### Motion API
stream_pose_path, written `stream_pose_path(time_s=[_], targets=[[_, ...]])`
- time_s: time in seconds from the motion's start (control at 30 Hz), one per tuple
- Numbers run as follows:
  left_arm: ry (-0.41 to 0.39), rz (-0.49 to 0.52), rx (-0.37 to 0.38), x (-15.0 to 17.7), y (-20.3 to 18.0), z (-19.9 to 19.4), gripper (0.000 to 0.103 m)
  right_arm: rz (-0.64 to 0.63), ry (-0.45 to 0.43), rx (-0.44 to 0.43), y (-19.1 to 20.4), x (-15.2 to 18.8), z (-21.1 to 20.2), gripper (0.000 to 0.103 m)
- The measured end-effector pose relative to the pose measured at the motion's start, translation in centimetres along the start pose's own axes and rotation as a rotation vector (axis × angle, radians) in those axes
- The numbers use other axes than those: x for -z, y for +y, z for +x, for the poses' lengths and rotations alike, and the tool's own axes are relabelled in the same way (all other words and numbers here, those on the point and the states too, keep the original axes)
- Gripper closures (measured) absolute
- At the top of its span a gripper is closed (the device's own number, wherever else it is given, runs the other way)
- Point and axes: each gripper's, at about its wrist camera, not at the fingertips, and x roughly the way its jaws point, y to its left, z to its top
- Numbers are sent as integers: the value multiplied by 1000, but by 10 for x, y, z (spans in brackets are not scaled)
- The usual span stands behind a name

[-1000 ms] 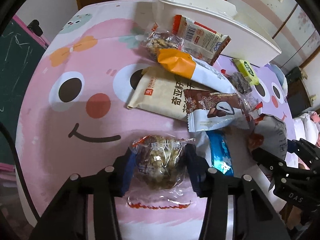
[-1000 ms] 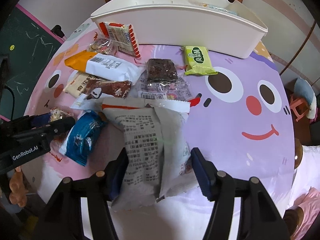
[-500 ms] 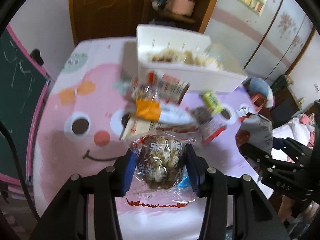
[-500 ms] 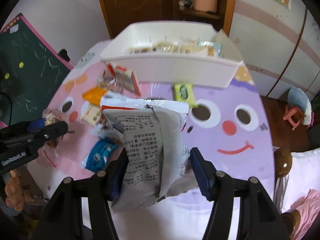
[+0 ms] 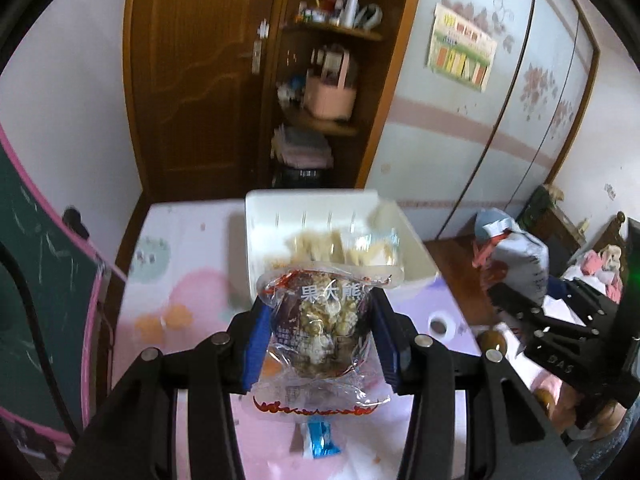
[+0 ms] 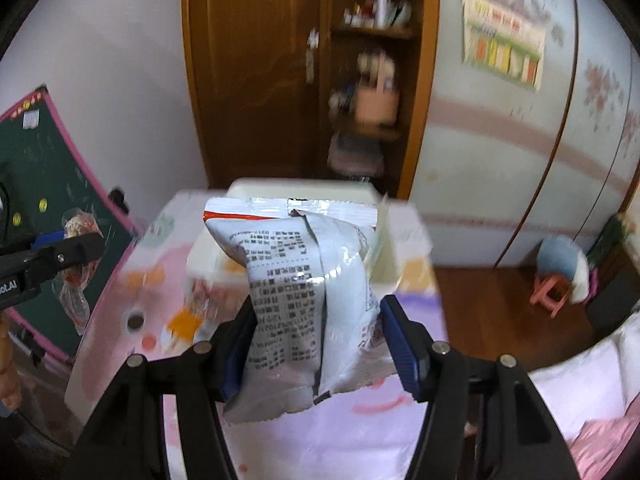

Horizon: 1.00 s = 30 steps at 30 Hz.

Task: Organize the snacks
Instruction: 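Carry both bags over the white tray and release them inside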

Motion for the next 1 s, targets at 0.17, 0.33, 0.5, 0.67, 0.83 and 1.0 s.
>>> stream_pose_path(time_s=[0.17,0.33,0.5,0.67,0.83,1.0], targets=[[-79,32,-36,-60,-11,-11,57,-7,-106,51,-13,-59,-25,42],[-123,36,-66,-107,-20,-2,57,13,-164,81,-24,-105,-25,42],[-99,39,-92,-131,-25,37,57,30,-135,84,-26,-132,5,42],[-37,47,-114,-130,-20,90,57,34,-44,65,-20,-129,58,42],[74,50,-133,-116,-10,154,57,41,71,43,-15,-111,116,42],[177,27,-163,-100,3,211,55,34,177,47,-8,-92,166,42]])
